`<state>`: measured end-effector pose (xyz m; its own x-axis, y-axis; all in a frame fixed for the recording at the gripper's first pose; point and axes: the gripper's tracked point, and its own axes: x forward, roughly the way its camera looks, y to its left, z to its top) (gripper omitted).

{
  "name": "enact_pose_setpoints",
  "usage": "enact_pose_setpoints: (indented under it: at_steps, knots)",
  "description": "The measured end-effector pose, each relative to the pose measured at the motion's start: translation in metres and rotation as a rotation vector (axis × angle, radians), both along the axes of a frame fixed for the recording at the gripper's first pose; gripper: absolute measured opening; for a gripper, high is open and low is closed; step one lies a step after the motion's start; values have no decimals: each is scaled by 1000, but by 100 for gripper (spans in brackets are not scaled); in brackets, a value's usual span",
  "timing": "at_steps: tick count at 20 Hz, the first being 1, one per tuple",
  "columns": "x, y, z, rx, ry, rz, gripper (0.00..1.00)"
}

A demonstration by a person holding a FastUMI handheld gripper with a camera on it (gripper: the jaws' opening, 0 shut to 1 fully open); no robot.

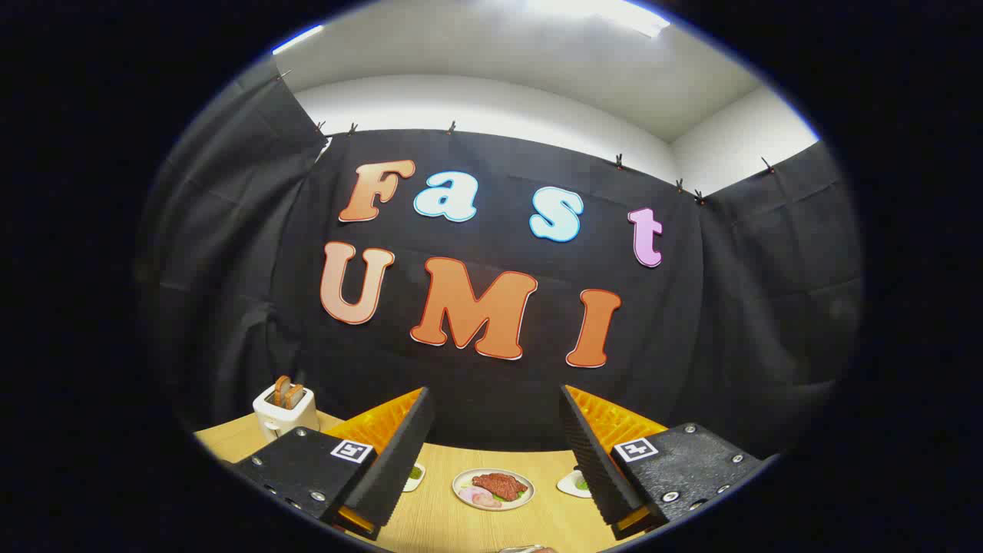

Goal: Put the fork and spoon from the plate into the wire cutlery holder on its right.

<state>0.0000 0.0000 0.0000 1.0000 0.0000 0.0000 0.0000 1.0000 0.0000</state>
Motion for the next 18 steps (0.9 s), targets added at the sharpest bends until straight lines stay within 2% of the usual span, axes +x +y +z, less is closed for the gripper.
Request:
enact_pose_setpoints:
  at_steps: [9,18]
  knots:
    - [-3,-5,-7,9,12,-8,98]
    - [5,25,-7,31,25,52,98]
